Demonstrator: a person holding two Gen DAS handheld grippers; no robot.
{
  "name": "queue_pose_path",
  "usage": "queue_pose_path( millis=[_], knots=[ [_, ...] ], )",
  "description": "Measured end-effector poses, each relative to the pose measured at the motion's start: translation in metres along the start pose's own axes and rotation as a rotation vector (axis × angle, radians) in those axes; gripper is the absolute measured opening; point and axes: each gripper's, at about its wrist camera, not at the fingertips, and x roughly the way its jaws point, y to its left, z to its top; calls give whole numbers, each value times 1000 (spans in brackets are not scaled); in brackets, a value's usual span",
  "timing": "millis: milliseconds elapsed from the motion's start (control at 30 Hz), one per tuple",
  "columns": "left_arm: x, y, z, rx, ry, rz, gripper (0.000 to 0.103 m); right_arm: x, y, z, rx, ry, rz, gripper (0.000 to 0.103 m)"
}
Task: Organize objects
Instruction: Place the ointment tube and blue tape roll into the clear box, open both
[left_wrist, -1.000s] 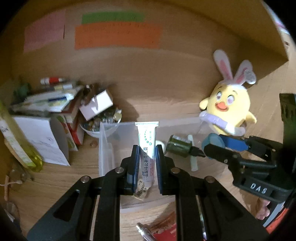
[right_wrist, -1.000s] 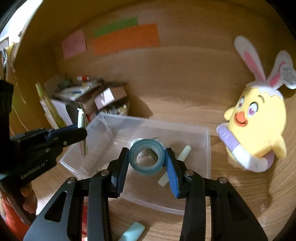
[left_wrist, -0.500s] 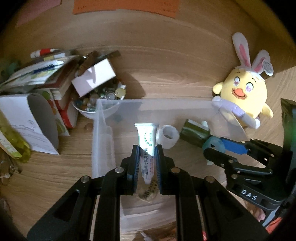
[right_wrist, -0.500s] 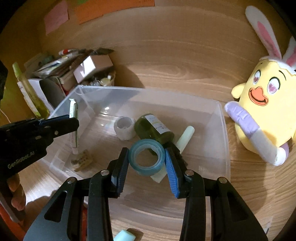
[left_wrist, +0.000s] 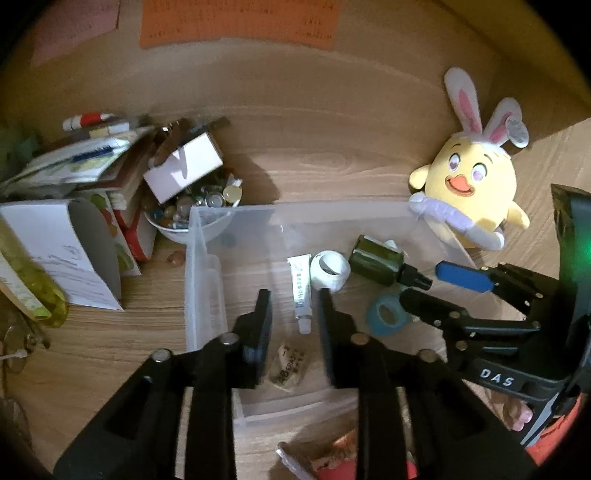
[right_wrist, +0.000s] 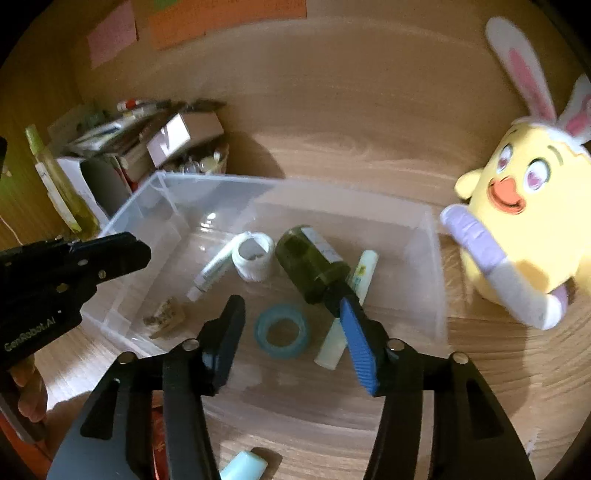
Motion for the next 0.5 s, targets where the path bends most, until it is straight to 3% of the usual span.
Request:
queue_pose_path(
  millis=[167,333,500],
  knots=[
    [-29,-3,-2,5,-63,18,53,-26,1,1,-2,-53,8,62],
    [-60,-8,-8,23,-126,47,68,-58,7,-7,-15,-114,15,76],
    [-89,-10,-19,25,-178,77,94,-88,12,-18,-26,-169,12,85]
  ],
)
